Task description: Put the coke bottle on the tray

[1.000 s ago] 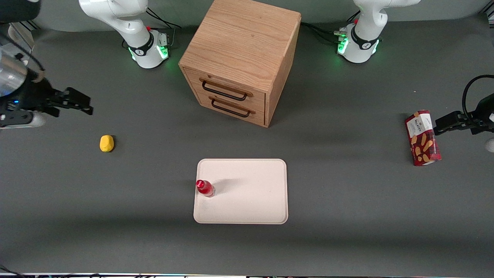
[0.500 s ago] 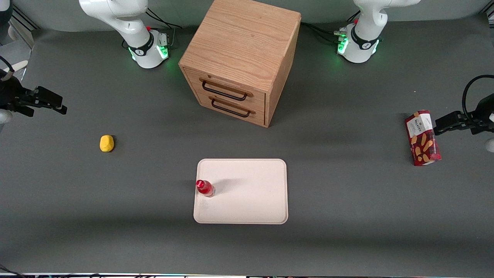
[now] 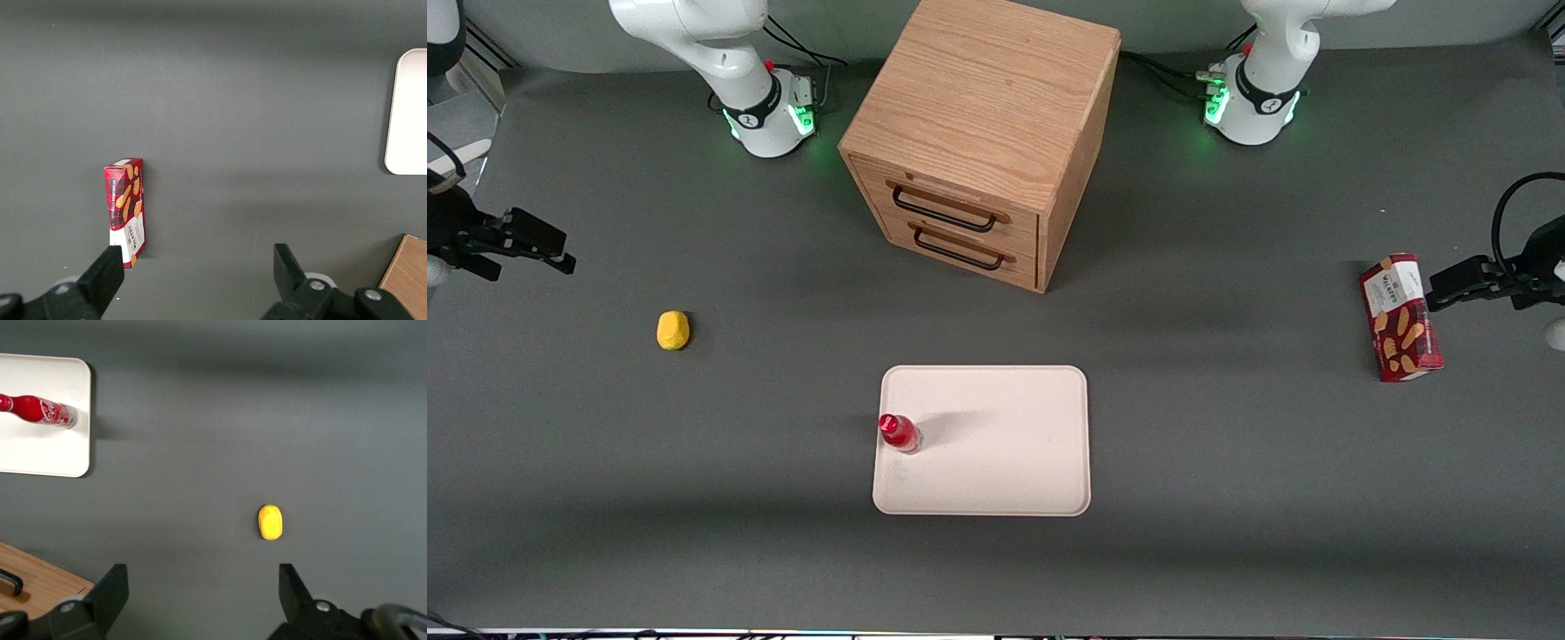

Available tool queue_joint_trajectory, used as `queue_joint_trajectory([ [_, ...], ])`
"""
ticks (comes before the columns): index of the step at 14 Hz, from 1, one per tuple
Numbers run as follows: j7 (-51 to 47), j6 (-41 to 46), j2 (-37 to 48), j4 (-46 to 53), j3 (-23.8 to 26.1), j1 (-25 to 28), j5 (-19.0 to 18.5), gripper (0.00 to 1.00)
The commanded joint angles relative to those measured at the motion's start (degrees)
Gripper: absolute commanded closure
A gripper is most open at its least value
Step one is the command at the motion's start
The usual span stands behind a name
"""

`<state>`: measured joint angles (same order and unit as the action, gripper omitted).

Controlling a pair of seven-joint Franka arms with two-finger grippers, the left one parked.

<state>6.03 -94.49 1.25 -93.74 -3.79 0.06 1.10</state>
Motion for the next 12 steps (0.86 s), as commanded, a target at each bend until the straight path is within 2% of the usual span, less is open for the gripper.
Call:
queue_joint_trajectory([
  [1, 1.44, -0.43, -1.42, 1.63, 0.09, -0.15, -0.67, 0.00],
  [12, 1.17, 0.28, -0.37, 1.37, 0.36, 0.55, -0.84, 0.00],
])
